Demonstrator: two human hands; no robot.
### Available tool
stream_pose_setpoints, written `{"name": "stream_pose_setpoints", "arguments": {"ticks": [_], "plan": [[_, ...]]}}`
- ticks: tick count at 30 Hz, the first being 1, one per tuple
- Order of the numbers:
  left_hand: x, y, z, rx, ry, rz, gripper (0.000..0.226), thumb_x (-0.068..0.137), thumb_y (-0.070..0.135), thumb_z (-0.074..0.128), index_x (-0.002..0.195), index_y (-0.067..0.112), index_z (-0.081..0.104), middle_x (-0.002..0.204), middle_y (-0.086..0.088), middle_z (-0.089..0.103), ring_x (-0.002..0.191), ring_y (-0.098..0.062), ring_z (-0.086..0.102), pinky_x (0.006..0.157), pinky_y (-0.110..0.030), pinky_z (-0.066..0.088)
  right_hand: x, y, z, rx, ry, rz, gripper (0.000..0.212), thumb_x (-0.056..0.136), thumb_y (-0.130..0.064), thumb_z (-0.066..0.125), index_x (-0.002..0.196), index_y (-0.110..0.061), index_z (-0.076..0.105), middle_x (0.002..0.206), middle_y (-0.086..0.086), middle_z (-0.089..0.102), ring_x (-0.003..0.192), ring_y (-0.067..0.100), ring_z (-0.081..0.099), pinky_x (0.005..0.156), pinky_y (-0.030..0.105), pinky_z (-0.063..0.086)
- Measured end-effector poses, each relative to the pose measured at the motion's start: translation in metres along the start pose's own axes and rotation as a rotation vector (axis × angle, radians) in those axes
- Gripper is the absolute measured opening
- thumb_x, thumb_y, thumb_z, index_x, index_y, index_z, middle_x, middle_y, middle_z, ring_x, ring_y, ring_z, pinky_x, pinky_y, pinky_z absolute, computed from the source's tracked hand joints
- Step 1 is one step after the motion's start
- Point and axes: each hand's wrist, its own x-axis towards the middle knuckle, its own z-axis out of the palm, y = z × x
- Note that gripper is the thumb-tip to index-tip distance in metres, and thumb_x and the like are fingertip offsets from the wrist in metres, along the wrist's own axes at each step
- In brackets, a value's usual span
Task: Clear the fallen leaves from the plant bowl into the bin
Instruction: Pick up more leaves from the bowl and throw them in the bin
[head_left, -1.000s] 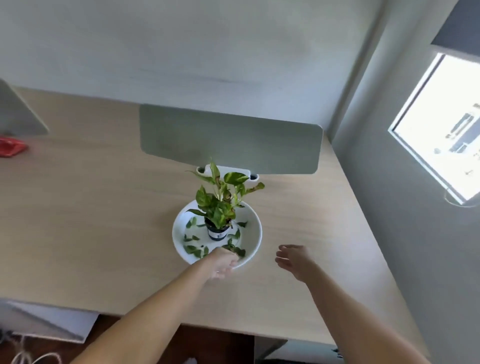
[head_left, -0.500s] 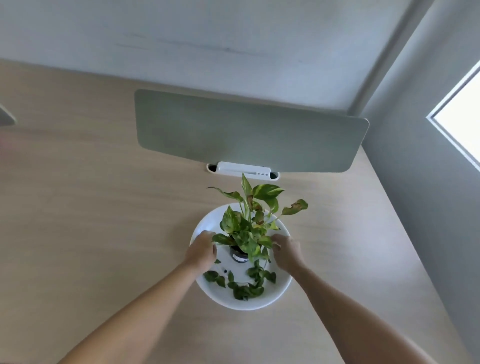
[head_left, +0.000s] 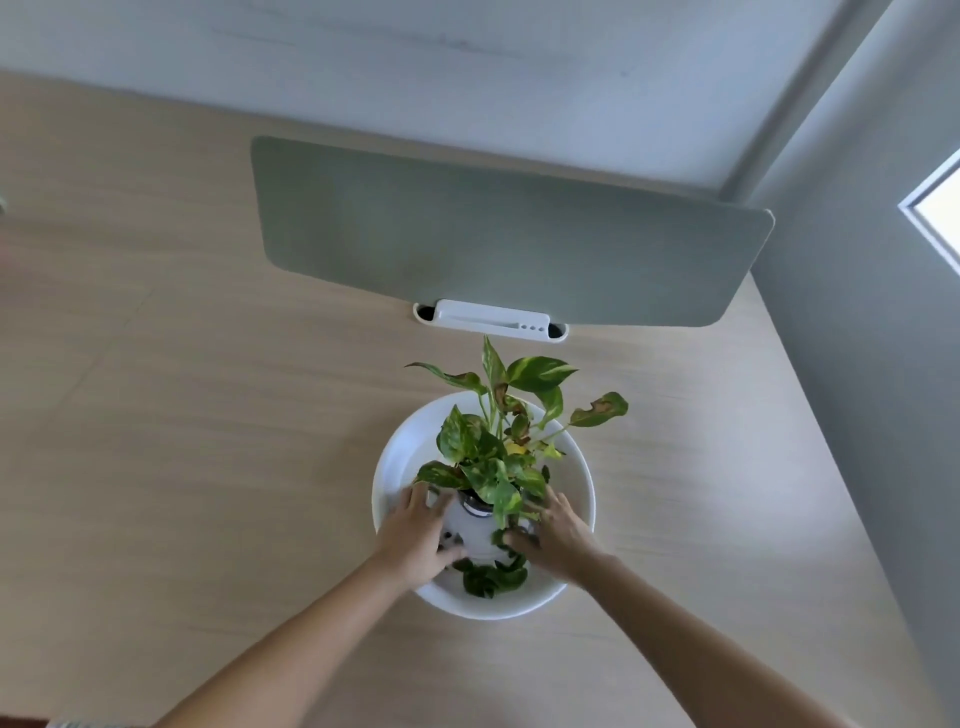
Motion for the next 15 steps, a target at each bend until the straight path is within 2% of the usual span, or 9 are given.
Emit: {"name": "stream_pose_setpoints", "arguments": {"ticks": [2,4,5,7,8,9,11,14,15], "plan": [[-0.008,0.004,0.002,-0.029,-0.04,0.001,0.081,0.069,0.049,0.069,0.138,0.02,0.039,0.142,-0.01,0.031,0.129,-0.029,0.035,0.099,-0.037,0.047,-0.011,-0.004,0.004,-0.059,-0.039,-0.008,0.061,0.081,-0.053,0.055,0.137,-0.031,0.044,0.146,0.004,0.033,0.131,0.029,0.033,0.11,0.043,0.036],[-0.01,0.006,0.002,-0.045,-0.05,-0.003,0.072,0.068,0.035,0.073,0.131,0.016,0.045,0.136,-0.009,0.034,0.122,-0.027,0.041,0.097,-0.034,0.048,-0.018,-0.009,0.008,-0.035,-0.018,0.01,0.055,0.08,-0.037,0.062,0.133,-0.031,0.047,0.142,0.007,0.036,0.127,0.03,0.038,0.109,0.043,0.039],[-0.01,0.009,0.001,-0.077,-0.066,-0.017,0.063,0.07,0.028,0.072,0.127,0.015,0.048,0.131,-0.008,0.037,0.115,-0.025,0.045,0.094,-0.032,0.048,-0.019,-0.011,0.011,0.003,0.01,0.015,0.048,0.082,-0.025,0.062,0.129,-0.03,0.052,0.138,0.008,0.04,0.123,0.03,0.043,0.107,0.042,0.042],[-0.011,0.013,-0.001,-0.078,-0.056,-0.011,0.033,0.078,0.016,0.063,0.11,0.014,0.053,0.109,-0.004,0.047,0.087,-0.019,0.052,0.077,-0.03,0.051,-0.019,-0.015,0.015,0.066,0.067,0.021,0.037,0.085,-0.008,0.055,0.118,-0.021,0.063,0.126,0.009,0.049,0.109,0.031,0.057,0.1,0.039,0.049],[-0.012,0.013,-0.001,-0.045,0.004,-0.003,0.015,0.082,0.011,0.056,0.096,0.014,0.051,0.093,-0.001,0.047,0.074,-0.018,0.048,0.067,-0.029,0.047,-0.019,-0.016,0.017,0.093,0.099,0.03,0.034,0.086,-0.002,0.052,0.113,-0.017,0.067,0.121,0.01,0.053,0.102,0.03,0.061,0.096,0.036,0.052],[-0.01,0.012,-0.001,-0.059,0.047,-0.008,0.01,0.083,0.005,0.051,0.082,0.014,0.047,0.083,0.0,0.042,0.068,-0.018,0.043,0.061,-0.025,0.041,-0.018,-0.017,0.017,0.121,0.129,0.052,0.033,0.085,0.002,0.05,0.107,-0.013,0.07,0.115,0.011,0.058,0.096,0.03,0.063,0.092,0.033,0.053],[-0.01,0.008,0.001,-0.217,0.062,-0.037,0.026,0.077,-0.006,0.051,0.066,0.016,0.043,0.078,0.001,0.041,0.069,-0.016,0.039,0.057,-0.017,0.031,-0.015,-0.018,0.015,0.206,0.187,0.132,0.034,0.081,0.007,0.048,0.098,-0.008,0.074,0.103,0.014,0.069,0.089,0.029,0.065,0.082,0.029,0.052],[-0.012,0.0,-0.002,-0.54,0.125,-0.131,0.019,0.078,-0.001,0.067,0.069,0.014,0.058,0.079,-0.001,0.06,0.067,-0.011,0.053,0.055,-0.007,0.04,-0.014,-0.019,0.008,0.409,0.28,0.27,0.024,0.075,0.004,0.058,0.085,-0.006,0.077,0.081,0.011,0.075,0.073,0.025,0.066,0.066,0.021,0.049],[-0.012,-0.001,-0.005,-0.651,0.146,-0.174,0.014,0.076,0.004,0.072,0.071,0.013,0.063,0.076,0.0,0.064,0.065,-0.008,0.057,0.055,-0.005,0.043,-0.016,-0.019,0.005,0.501,0.309,0.325,0.018,0.075,0.001,0.062,0.082,-0.007,0.077,0.073,0.009,0.073,0.064,0.02,0.064,0.058,0.015,0.048]]}}
